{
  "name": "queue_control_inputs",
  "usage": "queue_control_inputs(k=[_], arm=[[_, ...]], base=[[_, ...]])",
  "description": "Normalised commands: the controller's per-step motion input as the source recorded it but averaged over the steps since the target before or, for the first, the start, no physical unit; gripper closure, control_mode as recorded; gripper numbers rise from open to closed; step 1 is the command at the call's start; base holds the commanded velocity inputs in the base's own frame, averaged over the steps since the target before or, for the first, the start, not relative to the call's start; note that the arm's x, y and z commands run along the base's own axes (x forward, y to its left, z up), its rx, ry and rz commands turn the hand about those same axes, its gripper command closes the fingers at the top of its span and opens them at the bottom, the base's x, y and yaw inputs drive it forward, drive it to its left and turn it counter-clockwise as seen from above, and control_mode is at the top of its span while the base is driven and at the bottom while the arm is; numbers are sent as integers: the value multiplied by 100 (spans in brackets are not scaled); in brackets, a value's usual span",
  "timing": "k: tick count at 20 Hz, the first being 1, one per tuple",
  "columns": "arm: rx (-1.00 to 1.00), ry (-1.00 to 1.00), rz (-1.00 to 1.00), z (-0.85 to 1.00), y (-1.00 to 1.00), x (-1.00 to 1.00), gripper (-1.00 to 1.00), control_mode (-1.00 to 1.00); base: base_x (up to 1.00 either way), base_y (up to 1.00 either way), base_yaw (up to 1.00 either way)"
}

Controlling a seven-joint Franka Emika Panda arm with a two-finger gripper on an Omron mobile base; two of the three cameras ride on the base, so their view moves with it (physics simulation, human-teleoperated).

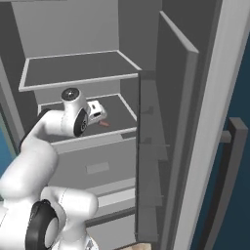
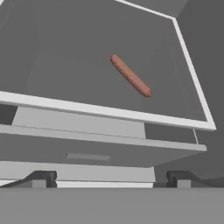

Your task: Move the hot dog bun to the plate on the dining table and place the condiment next to that plate. Then navigate to the fridge and take the sausage and place it on the plate as well.

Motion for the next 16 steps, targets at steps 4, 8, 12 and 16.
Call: queue_control_inputs(k=[4,8,12,16], arm=[[0,-5,6,-17,1,11,-100,-100],[0,-4,9,-28,1,14,-100,-100],[0,-1,7,-19,5,21,-100,-100],[0,0,2,-10,15,30,-100,-100]], base=[[0,0,0],[0,0,0],[0,0,0],[0,0,0]])
